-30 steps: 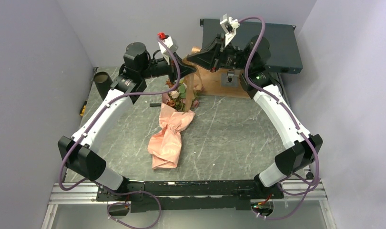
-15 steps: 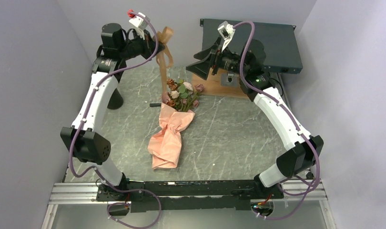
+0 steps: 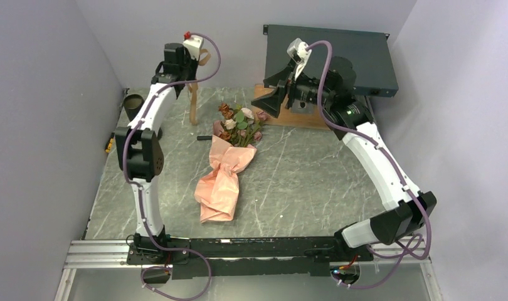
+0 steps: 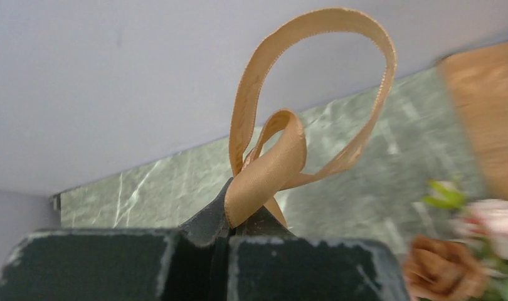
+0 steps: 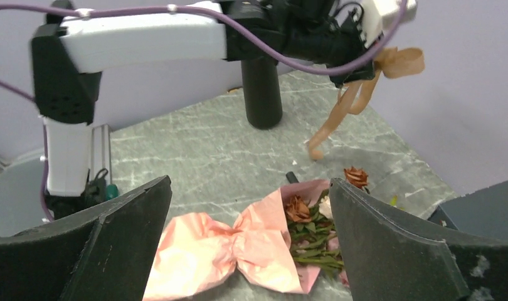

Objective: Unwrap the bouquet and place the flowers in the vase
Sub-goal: Place the ribbon at the center of the board.

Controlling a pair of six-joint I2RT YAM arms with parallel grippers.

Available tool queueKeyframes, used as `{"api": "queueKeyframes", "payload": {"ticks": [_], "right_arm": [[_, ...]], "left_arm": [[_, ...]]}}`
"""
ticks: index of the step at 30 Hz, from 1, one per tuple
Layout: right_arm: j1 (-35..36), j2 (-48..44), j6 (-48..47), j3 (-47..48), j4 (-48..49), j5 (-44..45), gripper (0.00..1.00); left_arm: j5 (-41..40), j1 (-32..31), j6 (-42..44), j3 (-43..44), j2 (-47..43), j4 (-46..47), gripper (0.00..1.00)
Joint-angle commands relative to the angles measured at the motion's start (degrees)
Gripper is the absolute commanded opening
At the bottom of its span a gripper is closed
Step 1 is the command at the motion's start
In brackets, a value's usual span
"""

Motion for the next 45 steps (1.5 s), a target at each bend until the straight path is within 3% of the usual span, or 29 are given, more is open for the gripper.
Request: {"api": "queueKeyframes", "payload": {"ticks": [1, 5, 10, 12, 16, 18, 22, 29, 34, 40, 45], "right_arm": [[-0.1, -3.5, -7.9, -2.0, -5.7, 1.0, 1.0], [-0.2, -5.1, -8.5, -5.0, -8.7, 3.4, 1.0], [-0.3, -7.7, -8.1, -9.4, -8.8, 8.1, 1.0], [-0.3, -8.1, -8.6, -10.2, -9.6, 9.5, 1.0], [-0.3, -7.6, -13.2, -10.4, -14.2, 8.6, 1.0], [-0.3, -6.3, -17.1, -9.6, -18.0, 6.5, 1.0], [-0.2, -2.7, -20.7, -8.4, -22.8, 5.0, 0.97], [0.3, 4.2, -20.8, -4.5, -27.8, 3.5, 0.91], [1.9, 3.5, -20.7, -10.3, -24.1, 3.7, 0.9], [3.4, 2.5, -18.8, -16.0, -18.6, 5.5, 0.9], [5.6, 5.1, -22.5, -17.6, -19.8, 8.5, 0.86]], "left_arm": [[-10.3, 1.0, 5.2, 4.0, 6.4, 5.0, 0.01], [-10.4, 2.7, 5.1, 9.4, 14.1, 5.2, 0.04], [-6.0, 3.9, 4.8, 13.9, 20.7, 2.3, 0.22], [-4.2, 3.9, 4.7, 13.7, 21.0, 1.4, 0.34], [-0.9, 3.9, 4.7, 13.5, 18.6, -3.4, 0.68], [0.8, 3.9, 3.2, 12.7, 15.8, -5.5, 0.77], [12.3, 4.0, -2.1, 7.5, 6.3, -10.8, 0.99], [27.8, 5.7, -12.6, -14.8, -15.2, -14.0, 1.0], [38.2, 6.0, -13.3, -33.0, -30.4, -16.6, 0.99], [45.4, 6.0, -0.6, -43.4, -39.9, -25.9, 0.99], [45.9, 3.9, 20.2, -50.3, -40.0, -36.6, 0.89]]}}
